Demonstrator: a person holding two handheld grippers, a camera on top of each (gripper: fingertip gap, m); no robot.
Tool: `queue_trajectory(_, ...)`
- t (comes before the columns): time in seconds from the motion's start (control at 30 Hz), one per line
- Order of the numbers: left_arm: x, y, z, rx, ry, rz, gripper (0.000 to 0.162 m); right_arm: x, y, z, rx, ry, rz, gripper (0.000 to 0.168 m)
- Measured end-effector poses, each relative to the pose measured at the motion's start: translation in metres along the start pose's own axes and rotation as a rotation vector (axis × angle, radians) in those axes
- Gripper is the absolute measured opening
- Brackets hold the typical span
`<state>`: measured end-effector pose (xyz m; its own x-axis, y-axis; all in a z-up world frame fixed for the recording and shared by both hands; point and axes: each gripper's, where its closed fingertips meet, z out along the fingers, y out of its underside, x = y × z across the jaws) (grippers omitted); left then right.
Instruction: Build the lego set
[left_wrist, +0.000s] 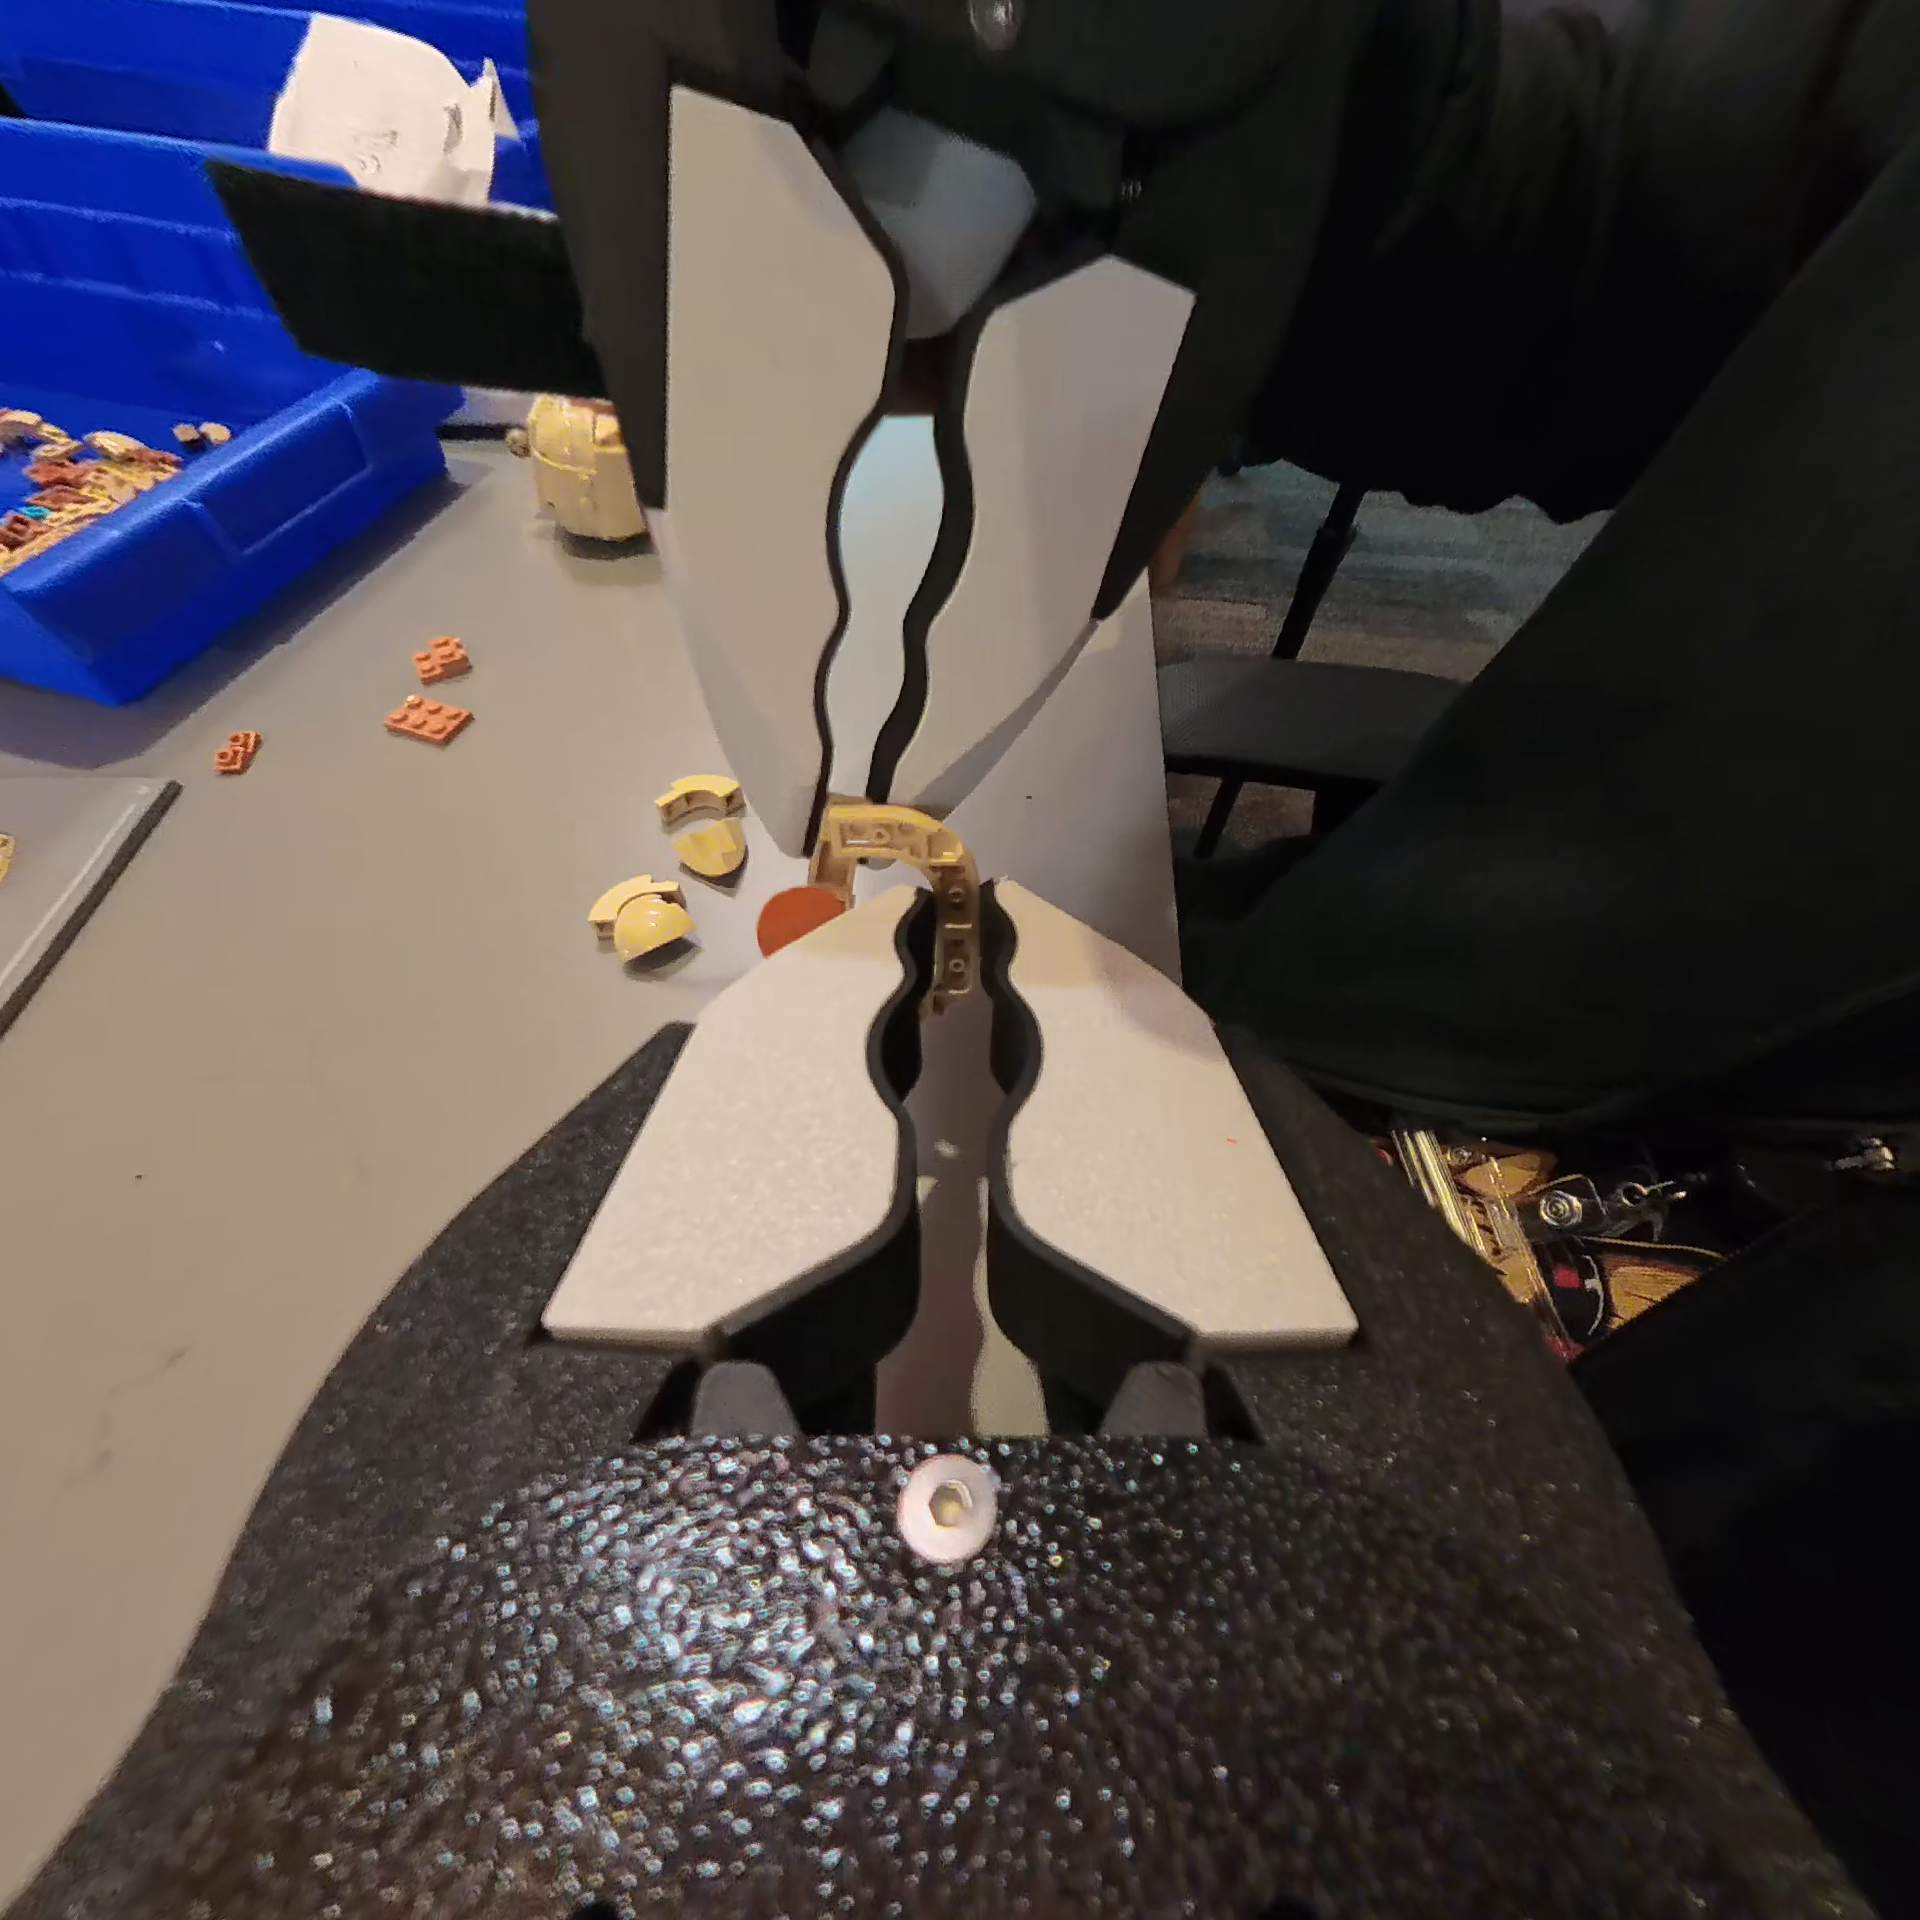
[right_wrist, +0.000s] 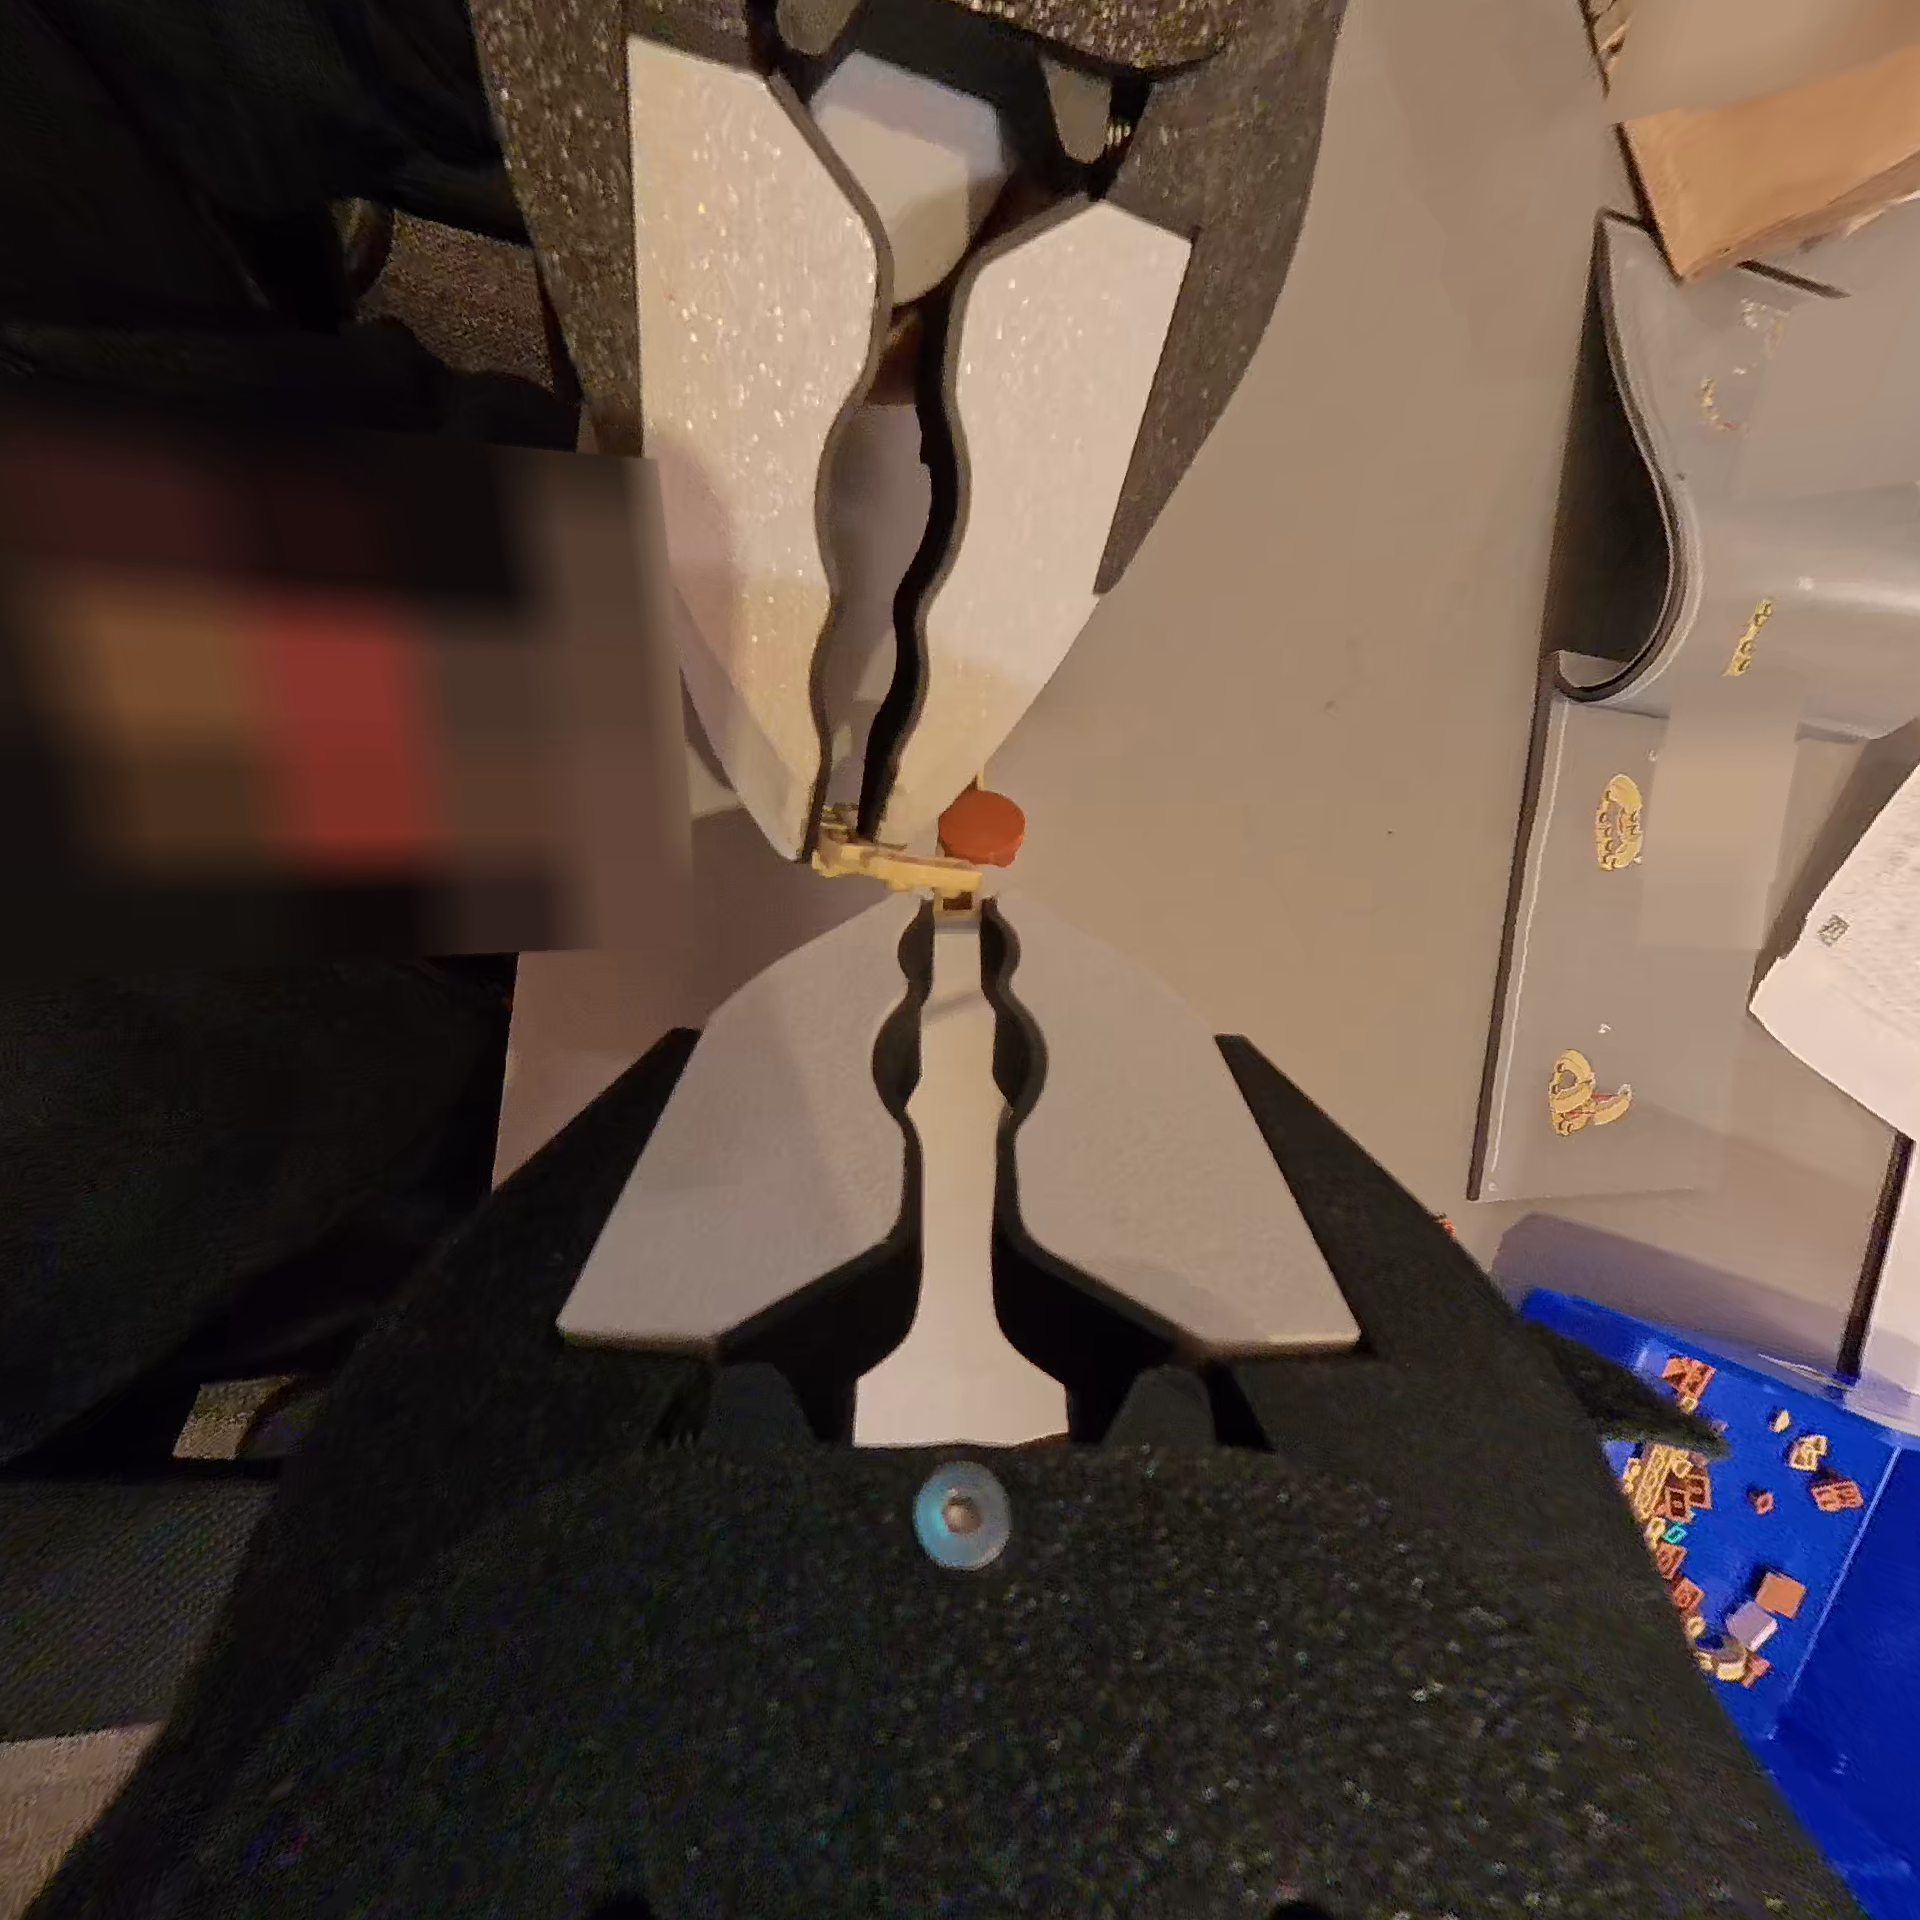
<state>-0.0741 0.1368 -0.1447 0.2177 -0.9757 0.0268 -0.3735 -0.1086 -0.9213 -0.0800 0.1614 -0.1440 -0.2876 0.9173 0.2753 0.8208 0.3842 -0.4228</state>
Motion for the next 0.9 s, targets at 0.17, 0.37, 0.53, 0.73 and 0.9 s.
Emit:
queue_trajectory(0.17, 0.001, 0.008, 0.002, -0.076, -0.023, 0.021, 0.008, -0.005, 0.003, 0.005, -0.04, -0.019, -0.024, 0.008)
queue_trajectory(0.37, 0.002, 0.007, -0.005, -0.051, -0.011, 0.02, 0.008, -0.005, 0.008, 0.007, -0.045, -0.036, -0.005, 0.008)
queue_trajectory(0.53, -0.01, 0.008, -0.019, 0.017, -0.009, -0.024, 0.008, -0.009, 0.018, 0.009, -0.08, -0.12, 0.002, 0.008)
queue_trajectory(0.73, -0.001, 0.015, -0.008, 0.027, 0.089, -0.035, 0.008, -0.013, 0.013, 0.014, -0.13, -0.19, -0.028, 0.008)
queue_trajectory(0.9, -0.002, 0.02, -0.005, 0.033, 0.114, -0.052, 0.008, -0.01, 0.003, 0.016, -0.086, -0.228, -0.002, 0.008)
